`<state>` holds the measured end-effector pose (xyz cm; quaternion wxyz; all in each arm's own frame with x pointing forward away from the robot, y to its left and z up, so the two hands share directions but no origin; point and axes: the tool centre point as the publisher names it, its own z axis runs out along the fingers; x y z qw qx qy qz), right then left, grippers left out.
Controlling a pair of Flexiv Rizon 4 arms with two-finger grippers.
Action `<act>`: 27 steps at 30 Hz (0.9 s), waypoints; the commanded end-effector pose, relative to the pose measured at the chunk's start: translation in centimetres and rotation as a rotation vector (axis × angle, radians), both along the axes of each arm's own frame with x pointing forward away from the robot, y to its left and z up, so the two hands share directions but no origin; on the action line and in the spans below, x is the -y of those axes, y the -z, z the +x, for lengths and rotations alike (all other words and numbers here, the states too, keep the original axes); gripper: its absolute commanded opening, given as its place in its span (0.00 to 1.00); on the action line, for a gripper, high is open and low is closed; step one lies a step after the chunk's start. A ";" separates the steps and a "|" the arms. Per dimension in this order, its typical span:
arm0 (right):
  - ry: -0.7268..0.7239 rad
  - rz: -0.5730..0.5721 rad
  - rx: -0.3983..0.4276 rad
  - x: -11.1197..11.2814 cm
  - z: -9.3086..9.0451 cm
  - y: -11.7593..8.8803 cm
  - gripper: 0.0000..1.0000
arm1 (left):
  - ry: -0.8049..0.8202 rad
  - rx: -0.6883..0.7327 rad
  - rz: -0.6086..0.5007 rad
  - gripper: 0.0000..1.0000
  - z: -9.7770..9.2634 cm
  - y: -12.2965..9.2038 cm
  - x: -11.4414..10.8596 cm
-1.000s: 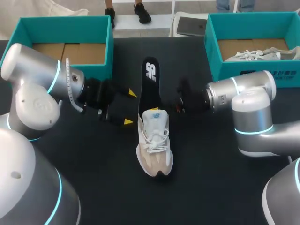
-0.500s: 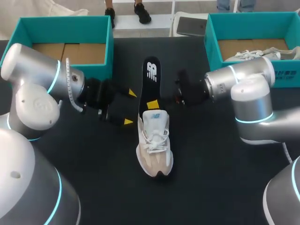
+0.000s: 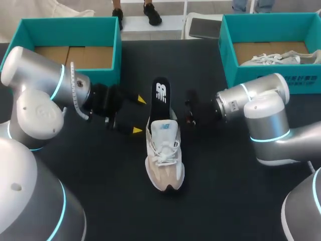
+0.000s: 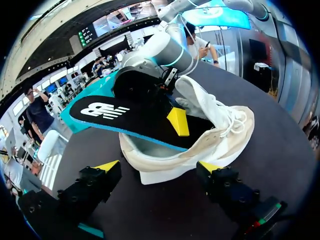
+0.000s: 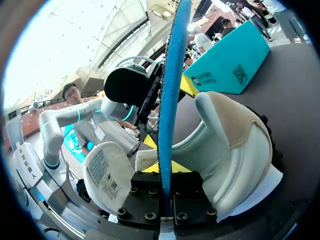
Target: Take the shoe out of the shoebox, open the shoe tongue, remove and reinsert the insole, then place the shoe into the shoebox
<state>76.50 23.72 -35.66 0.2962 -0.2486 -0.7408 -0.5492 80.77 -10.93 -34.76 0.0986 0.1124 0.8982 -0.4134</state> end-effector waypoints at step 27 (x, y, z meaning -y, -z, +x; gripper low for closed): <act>-0.058 -0.069 0.029 1.1 1.8 -1.1 0.00 | 0.000 0.000 0.003 1.00 0.0 0.0 0.0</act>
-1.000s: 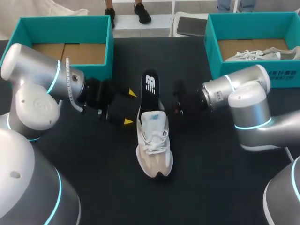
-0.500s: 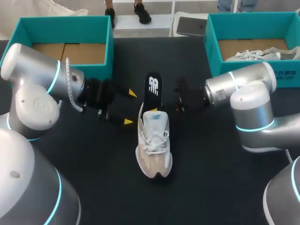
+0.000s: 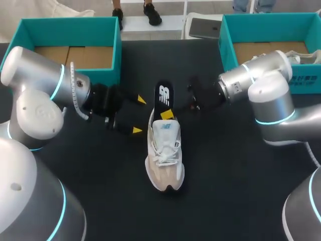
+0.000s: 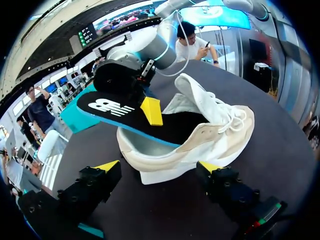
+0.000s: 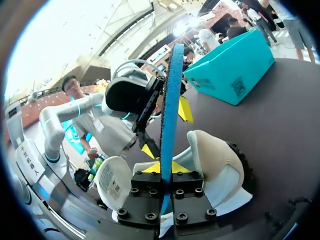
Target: Take the shoe out of the shoebox, open the shoe tongue, remove and reinsert the insole, then place the shoe into the shoebox
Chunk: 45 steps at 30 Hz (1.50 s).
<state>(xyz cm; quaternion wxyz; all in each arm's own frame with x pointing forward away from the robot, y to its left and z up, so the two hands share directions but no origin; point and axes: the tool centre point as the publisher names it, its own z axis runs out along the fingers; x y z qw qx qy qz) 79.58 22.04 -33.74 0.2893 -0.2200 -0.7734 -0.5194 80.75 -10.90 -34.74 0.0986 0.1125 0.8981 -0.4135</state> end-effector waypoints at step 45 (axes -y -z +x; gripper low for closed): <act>-0.004 -0.042 -0.130 -0.6 -4.1 1.6 0.00 | -0.001 0.000 0.003 1.00 0.0 0.0 0.1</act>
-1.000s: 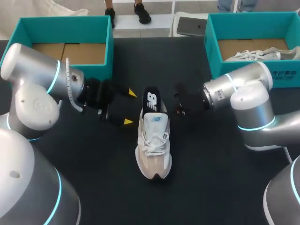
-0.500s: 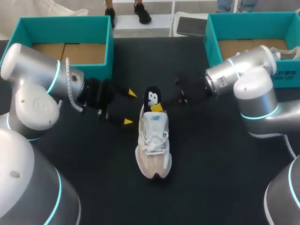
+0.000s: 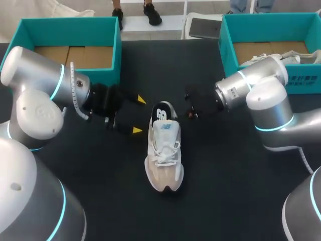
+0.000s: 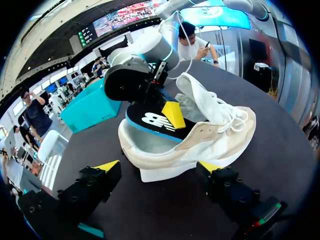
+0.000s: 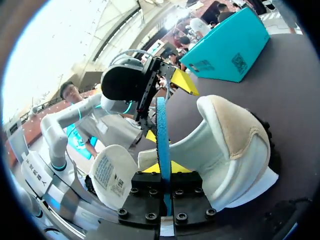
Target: Take the shoe out of the shoebox, open the shoe tongue, remove and reinsert the insole, then place the shoe into the shoebox
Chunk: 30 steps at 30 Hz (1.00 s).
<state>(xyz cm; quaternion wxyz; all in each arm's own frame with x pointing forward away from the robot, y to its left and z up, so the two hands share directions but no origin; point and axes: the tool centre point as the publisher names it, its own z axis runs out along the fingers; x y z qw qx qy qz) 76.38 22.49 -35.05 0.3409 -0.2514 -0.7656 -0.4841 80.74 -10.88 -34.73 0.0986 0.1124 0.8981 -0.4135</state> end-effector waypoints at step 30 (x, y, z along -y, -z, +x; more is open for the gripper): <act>-0.007 -0.024 0.009 -0.1 0.7 0.0 0.00 | 0.000 0.000 0.003 1.00 0.0 0.0 0.1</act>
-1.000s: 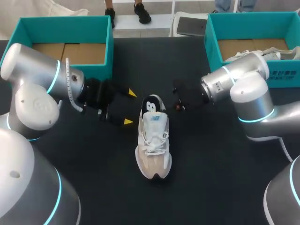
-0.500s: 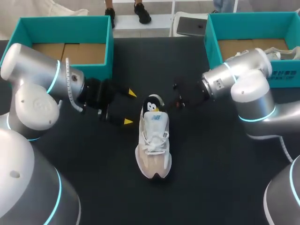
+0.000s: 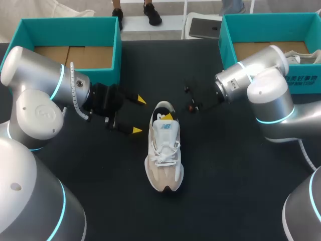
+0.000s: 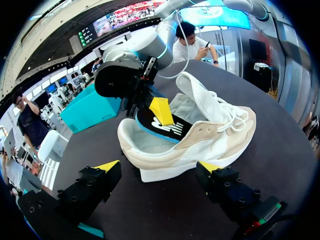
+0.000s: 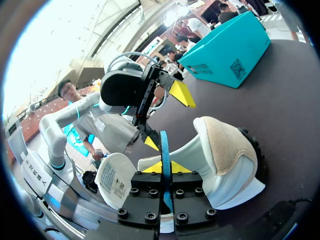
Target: Take the shoe out of the shoebox, open the shoe tongue, remove and reinsert the insole, then place the shoe into the shoebox
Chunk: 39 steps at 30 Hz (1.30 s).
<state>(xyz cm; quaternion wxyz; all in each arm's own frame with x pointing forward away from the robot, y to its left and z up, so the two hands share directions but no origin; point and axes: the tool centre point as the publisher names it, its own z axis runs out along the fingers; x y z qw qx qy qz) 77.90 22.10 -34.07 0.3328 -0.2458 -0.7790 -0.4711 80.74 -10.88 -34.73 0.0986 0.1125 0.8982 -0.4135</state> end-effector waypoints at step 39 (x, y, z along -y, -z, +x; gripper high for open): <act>-0.032 -0.131 0.223 -0.2 4.8 -9.4 0.44 | -0.001 0.000 0.003 1.00 0.0 0.0 0.1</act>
